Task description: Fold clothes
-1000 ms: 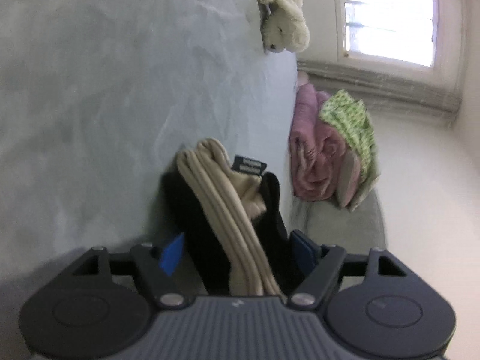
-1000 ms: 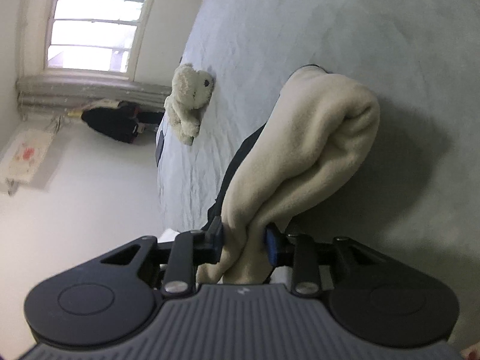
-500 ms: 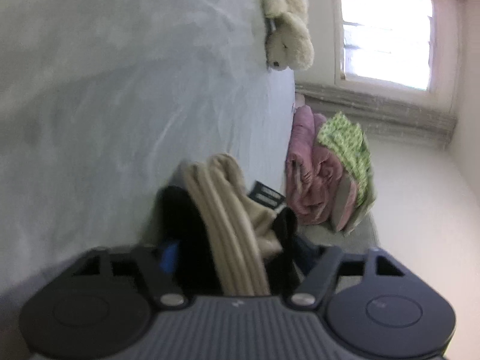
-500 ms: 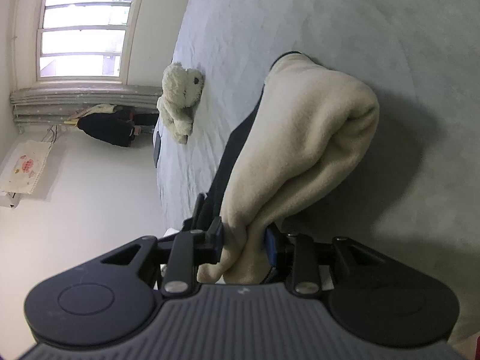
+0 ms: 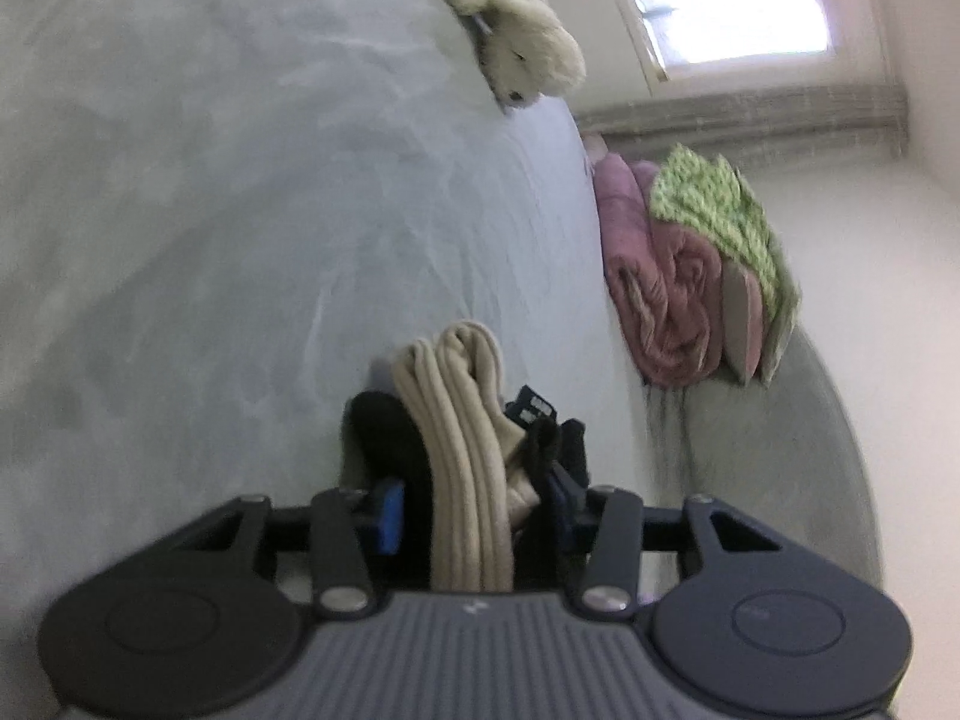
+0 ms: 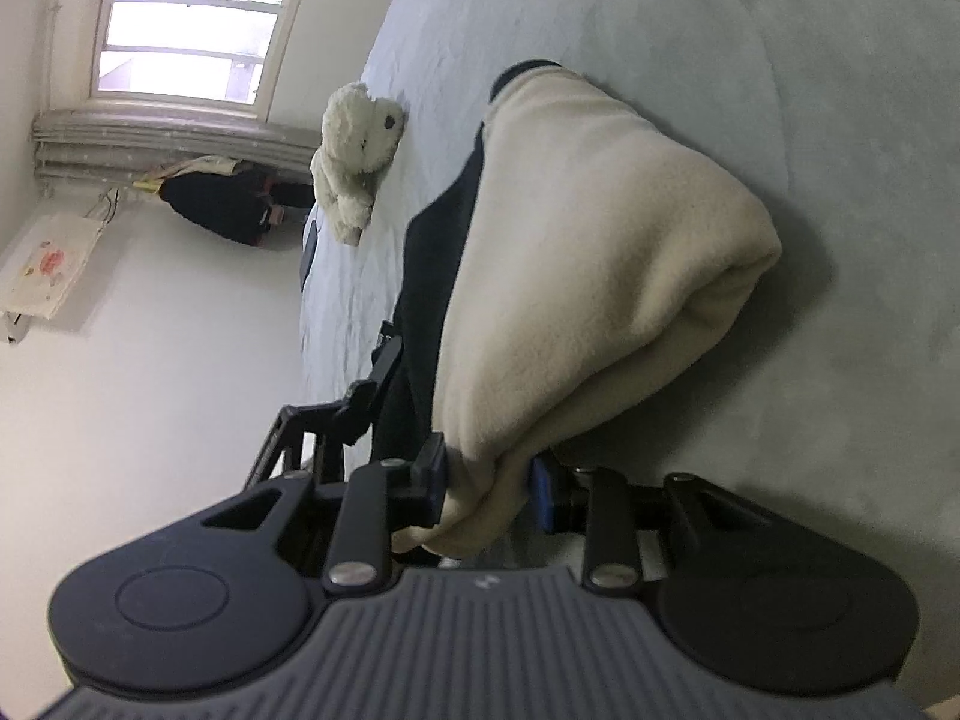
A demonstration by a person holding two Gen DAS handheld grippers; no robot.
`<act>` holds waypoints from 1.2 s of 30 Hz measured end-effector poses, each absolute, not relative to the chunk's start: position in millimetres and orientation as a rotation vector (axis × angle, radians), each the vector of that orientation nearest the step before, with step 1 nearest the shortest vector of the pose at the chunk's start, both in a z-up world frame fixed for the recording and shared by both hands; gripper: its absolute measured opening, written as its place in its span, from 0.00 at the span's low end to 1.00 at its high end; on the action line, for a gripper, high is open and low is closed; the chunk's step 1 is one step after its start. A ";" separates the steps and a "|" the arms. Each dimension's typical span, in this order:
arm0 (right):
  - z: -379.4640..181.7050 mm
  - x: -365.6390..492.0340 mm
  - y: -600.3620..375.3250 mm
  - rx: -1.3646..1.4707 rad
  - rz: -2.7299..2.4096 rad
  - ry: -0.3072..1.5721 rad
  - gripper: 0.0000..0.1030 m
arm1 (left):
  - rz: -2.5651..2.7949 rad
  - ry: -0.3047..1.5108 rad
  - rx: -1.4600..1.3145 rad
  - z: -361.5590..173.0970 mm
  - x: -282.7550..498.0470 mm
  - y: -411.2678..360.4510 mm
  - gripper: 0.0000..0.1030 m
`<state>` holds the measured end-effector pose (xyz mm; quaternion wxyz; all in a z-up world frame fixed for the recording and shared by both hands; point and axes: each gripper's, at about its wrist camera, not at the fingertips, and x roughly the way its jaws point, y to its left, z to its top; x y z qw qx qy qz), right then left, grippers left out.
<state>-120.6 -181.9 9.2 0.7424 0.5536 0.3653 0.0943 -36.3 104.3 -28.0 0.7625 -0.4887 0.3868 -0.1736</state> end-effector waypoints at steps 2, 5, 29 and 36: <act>7.5 -121.4 -181.0 1.194 0.216 0.797 0.31 | -0.381 0.836 -1.030 -27.9 -36.0 103.4 0.45; 8.4 -121.6 -176.2 1.120 0.233 0.799 0.34 | -0.369 0.822 -0.942 -23.6 -36.8 99.4 0.43; 11.5 -60.3 -289.6 0.823 0.489 0.922 0.57 | -0.397 0.819 -0.836 -21.5 -38.3 99.6 0.43; 7.3 -55.4 -282.1 0.834 0.500 0.873 0.57 | -0.429 0.827 -0.896 -28.4 -37.1 106.2 0.46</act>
